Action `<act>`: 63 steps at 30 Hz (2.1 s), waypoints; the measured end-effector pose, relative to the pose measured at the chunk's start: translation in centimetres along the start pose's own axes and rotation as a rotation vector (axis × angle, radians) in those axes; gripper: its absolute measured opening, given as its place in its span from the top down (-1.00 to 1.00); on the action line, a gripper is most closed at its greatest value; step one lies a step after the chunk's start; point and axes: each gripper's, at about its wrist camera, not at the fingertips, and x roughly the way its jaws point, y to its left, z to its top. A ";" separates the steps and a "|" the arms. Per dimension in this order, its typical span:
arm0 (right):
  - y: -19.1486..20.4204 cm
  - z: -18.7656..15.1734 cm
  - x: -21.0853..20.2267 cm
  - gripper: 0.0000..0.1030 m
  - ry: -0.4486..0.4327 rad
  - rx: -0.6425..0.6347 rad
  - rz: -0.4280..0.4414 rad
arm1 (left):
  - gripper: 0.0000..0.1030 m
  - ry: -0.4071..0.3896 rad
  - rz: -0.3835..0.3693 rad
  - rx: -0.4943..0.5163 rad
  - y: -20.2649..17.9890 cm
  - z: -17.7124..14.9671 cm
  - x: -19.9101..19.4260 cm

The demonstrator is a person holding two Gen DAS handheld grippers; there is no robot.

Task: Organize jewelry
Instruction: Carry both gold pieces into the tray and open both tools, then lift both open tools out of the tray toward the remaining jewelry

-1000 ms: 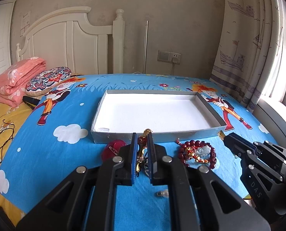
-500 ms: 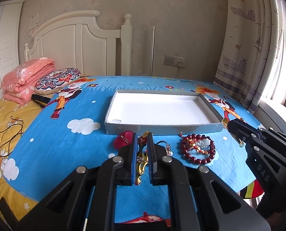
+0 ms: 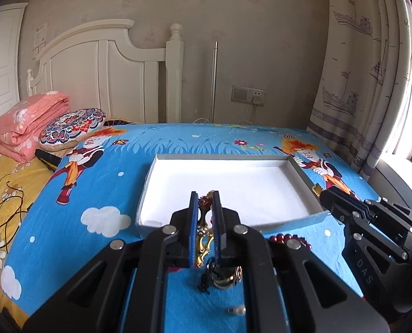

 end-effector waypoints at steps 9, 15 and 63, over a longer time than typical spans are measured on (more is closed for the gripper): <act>-1.6 4.3 9.5 0.82 0.109 0.031 -0.011 | 0.82 0.089 0.054 -0.033 1.1 6.4 10.1; -1.4 5.0 13.4 0.82 0.178 0.005 -0.025 | 0.82 0.181 0.088 -0.064 2.2 5.3 14.9; -0.1 -5.8 1.3 -0.25 0.172 0.005 0.051 | -0.63 0.110 0.112 -0.043 2.1 -5.4 2.4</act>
